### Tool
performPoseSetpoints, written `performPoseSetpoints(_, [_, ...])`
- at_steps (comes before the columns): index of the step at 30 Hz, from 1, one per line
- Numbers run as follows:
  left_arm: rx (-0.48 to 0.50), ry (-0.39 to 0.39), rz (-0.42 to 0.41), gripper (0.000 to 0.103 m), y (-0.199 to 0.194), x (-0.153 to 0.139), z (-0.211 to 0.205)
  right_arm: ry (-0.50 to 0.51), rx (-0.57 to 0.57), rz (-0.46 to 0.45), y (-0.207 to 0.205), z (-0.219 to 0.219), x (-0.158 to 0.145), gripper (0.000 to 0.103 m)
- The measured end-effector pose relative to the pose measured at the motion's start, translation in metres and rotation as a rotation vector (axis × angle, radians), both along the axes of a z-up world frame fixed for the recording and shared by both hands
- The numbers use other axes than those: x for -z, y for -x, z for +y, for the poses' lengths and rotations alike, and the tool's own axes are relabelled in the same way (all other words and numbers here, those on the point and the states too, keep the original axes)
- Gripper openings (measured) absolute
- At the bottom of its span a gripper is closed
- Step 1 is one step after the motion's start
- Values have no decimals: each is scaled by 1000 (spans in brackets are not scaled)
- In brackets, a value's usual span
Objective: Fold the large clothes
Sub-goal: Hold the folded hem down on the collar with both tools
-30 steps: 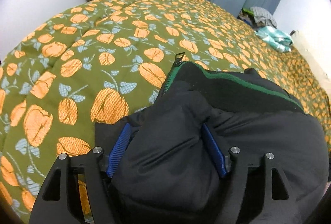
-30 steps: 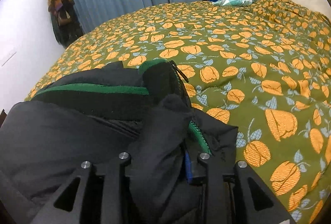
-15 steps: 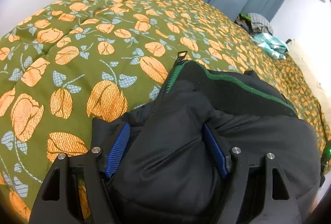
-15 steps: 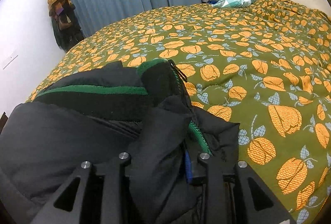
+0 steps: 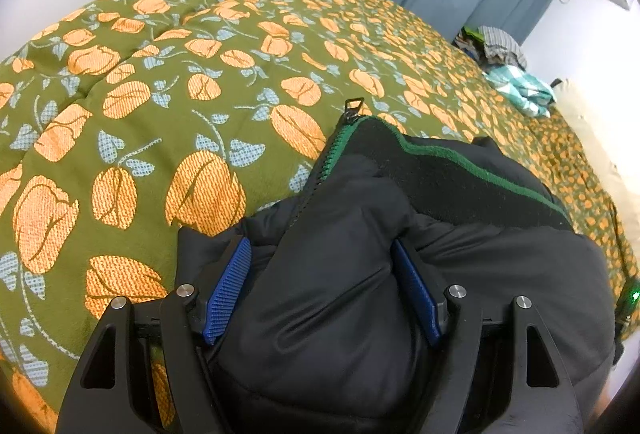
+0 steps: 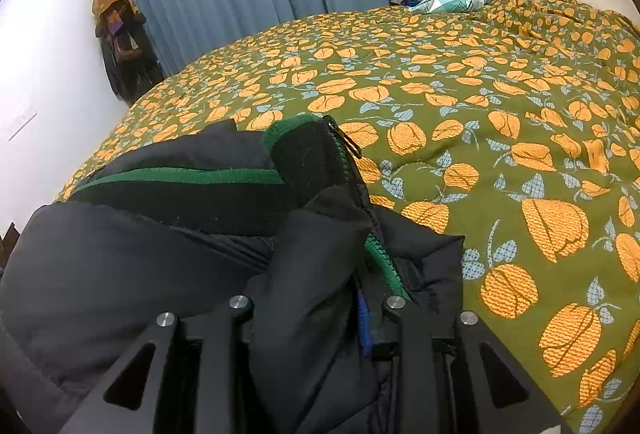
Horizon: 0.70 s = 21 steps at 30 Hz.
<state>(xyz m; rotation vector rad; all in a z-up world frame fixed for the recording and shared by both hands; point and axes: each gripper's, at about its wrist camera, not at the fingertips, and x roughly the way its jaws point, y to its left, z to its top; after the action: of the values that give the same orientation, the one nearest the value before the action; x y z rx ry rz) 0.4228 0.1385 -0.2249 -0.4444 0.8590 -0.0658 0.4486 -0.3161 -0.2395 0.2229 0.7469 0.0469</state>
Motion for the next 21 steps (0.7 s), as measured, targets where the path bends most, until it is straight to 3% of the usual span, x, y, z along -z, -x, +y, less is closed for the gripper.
performPoseSetpoints(14, [-1,7,1,75,0,2,0,-1,0,1,-1,0,1,30])
performPoseSetpoints(21, [4,-36,80,80,0,-14,-1,17,3,11,-1,0,-2,30])
